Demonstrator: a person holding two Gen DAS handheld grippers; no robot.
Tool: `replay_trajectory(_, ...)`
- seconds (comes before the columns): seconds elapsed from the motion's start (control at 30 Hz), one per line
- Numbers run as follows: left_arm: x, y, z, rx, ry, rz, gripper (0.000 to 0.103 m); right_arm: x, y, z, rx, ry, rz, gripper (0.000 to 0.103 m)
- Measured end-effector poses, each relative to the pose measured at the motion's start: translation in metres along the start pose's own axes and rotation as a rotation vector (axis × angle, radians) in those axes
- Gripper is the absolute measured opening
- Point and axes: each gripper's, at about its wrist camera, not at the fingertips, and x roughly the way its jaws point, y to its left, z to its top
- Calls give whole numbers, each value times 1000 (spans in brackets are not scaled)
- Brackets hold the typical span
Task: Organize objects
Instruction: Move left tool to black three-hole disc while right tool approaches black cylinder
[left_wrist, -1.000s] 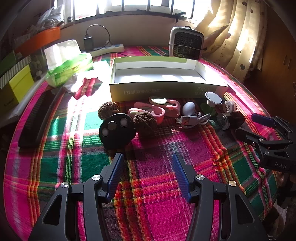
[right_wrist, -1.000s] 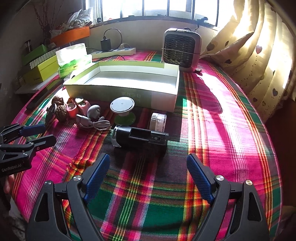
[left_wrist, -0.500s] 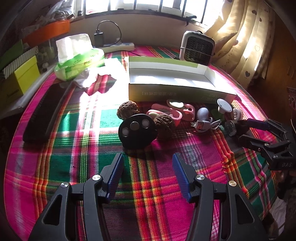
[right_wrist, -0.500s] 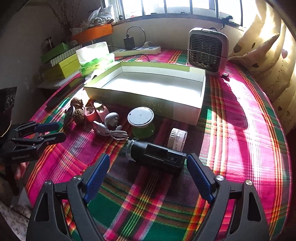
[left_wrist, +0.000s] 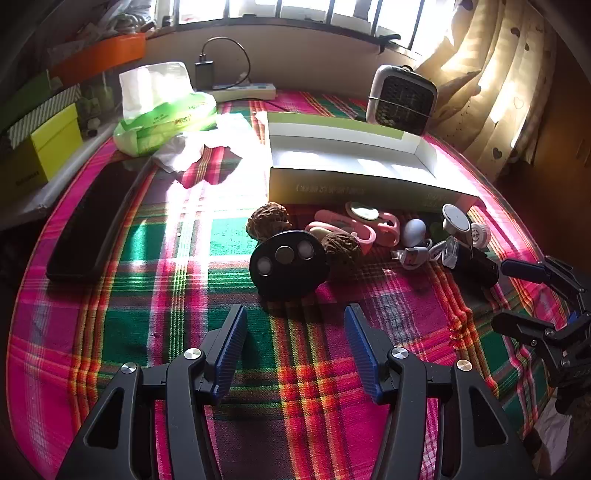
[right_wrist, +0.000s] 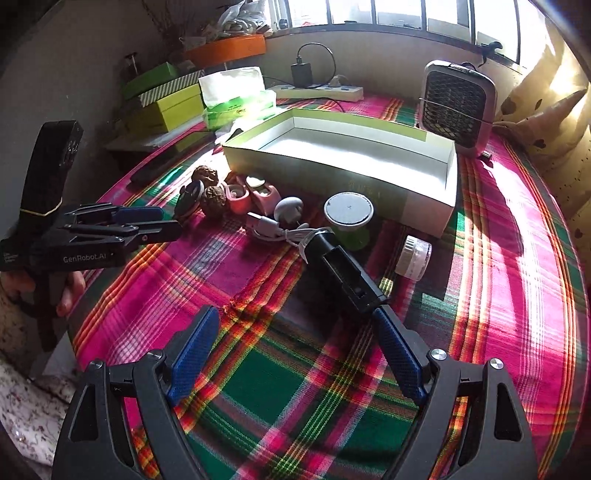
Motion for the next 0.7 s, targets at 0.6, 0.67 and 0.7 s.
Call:
replay_trajectory(0.6,20,1,22,48,13,15,53,35,-8,20,-30,57,-69,74)
replay_trajectory(0.67,21,3,24,45,13,13,53,36,-7,20,-35,58,-76,73)
replay_trajectory(0.7,22,3,25,46,14,19,53,36,-6,20,-37,57,-82,72)
